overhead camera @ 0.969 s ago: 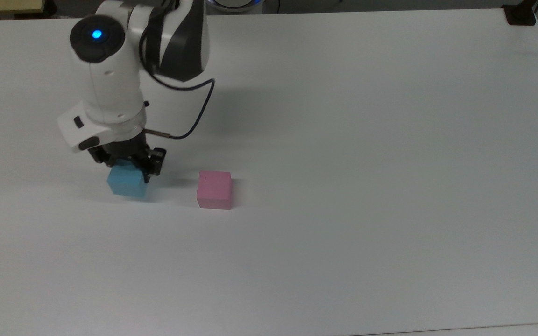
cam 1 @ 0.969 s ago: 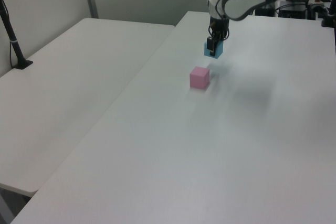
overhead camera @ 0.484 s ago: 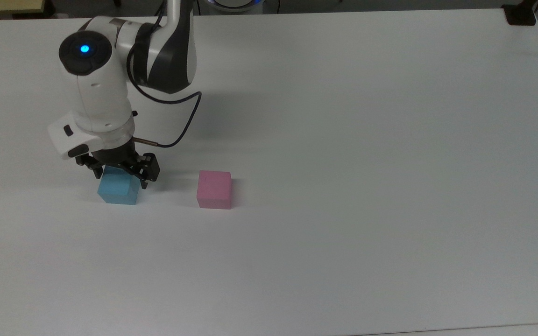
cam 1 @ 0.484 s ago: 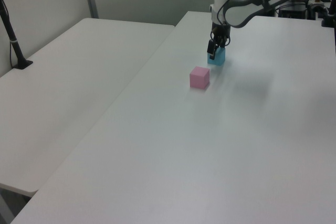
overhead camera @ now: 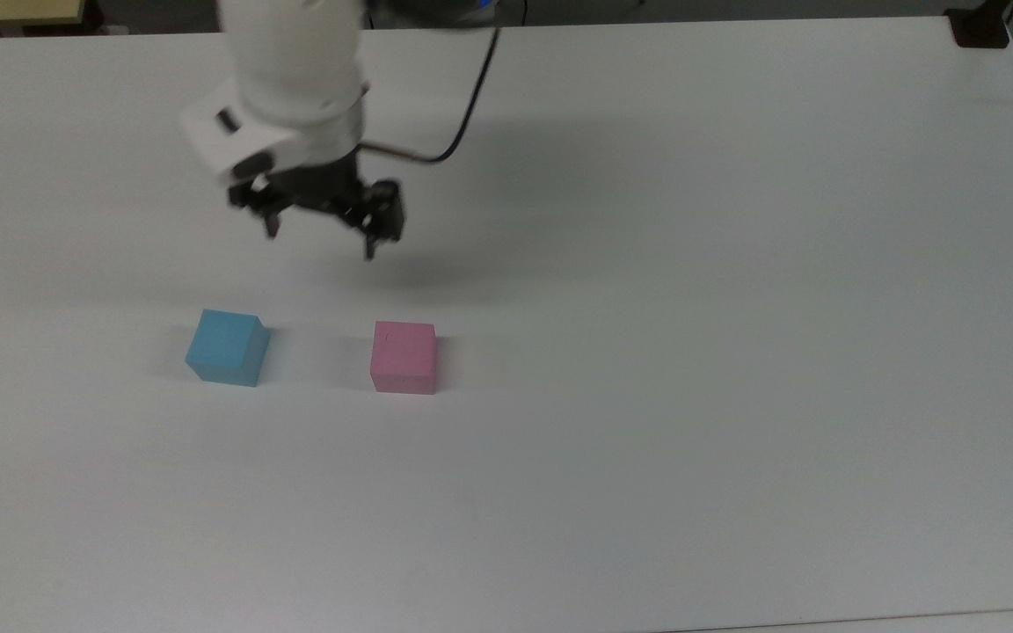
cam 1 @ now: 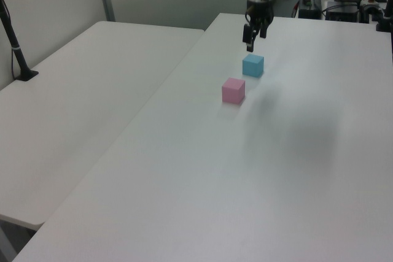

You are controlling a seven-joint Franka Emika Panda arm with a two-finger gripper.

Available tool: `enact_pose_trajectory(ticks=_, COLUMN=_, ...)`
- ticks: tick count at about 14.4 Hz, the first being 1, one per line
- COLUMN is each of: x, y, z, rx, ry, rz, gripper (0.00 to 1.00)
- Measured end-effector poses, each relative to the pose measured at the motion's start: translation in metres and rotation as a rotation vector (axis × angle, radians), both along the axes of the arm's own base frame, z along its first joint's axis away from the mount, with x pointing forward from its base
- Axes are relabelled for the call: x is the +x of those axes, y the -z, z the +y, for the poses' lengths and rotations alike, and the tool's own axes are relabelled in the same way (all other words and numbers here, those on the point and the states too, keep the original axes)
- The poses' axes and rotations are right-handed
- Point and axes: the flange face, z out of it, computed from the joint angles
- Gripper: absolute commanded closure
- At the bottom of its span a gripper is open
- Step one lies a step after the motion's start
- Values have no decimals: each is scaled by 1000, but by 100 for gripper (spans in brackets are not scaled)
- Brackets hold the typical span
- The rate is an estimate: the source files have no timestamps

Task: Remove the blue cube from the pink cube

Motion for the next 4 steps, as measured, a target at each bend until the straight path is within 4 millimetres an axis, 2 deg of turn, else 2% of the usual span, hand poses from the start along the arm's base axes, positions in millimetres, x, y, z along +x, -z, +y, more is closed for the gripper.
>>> enact_pose_trajectory(ticks=2, x=-19, y=-34, z=43, rx=-5, ry=-3, rz=11, gripper=0)
enact_pose_trajectory(ticks=4, x=-36, y=-55, z=68, rx=-2, ry=-10, rz=31, gripper=0)
